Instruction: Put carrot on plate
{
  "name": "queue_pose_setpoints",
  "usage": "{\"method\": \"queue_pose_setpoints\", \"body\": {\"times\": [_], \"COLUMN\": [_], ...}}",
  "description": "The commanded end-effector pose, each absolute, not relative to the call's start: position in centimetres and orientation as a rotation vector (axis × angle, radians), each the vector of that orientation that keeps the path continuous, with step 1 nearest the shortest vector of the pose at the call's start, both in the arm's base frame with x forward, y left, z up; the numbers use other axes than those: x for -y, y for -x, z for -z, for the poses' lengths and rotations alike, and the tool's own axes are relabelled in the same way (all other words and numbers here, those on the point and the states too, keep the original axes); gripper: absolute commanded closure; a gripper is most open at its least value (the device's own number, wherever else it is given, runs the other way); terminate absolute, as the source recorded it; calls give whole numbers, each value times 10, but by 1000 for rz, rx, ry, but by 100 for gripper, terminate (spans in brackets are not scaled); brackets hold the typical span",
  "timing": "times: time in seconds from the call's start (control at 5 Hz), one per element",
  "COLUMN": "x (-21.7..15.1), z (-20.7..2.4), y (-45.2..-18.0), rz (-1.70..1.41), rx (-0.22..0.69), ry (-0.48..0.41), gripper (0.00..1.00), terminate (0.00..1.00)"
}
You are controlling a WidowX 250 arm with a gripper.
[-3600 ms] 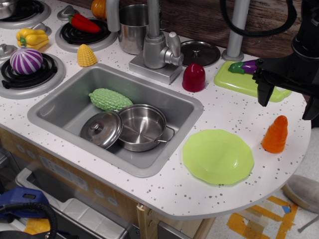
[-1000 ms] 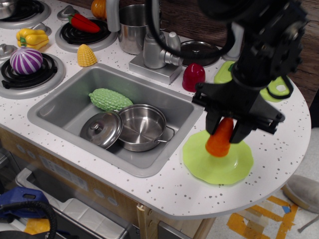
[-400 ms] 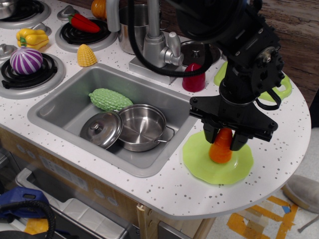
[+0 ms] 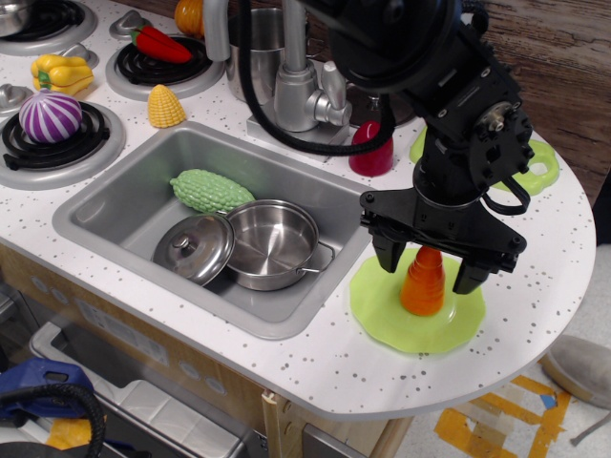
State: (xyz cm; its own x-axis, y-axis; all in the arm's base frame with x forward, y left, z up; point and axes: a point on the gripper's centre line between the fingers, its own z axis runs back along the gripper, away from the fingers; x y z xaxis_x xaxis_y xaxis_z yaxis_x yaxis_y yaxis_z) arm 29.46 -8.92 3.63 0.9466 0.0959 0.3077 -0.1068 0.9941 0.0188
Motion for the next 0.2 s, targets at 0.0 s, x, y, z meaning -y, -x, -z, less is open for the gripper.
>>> {"method": "queue_pose_setpoints", "body": {"times": [0.0], "x": [90], "z": [-44], "y": [-297], "rz": [-102], "rx": [335], "ry": [-27], "gripper": [0], "terminate": [100]}}
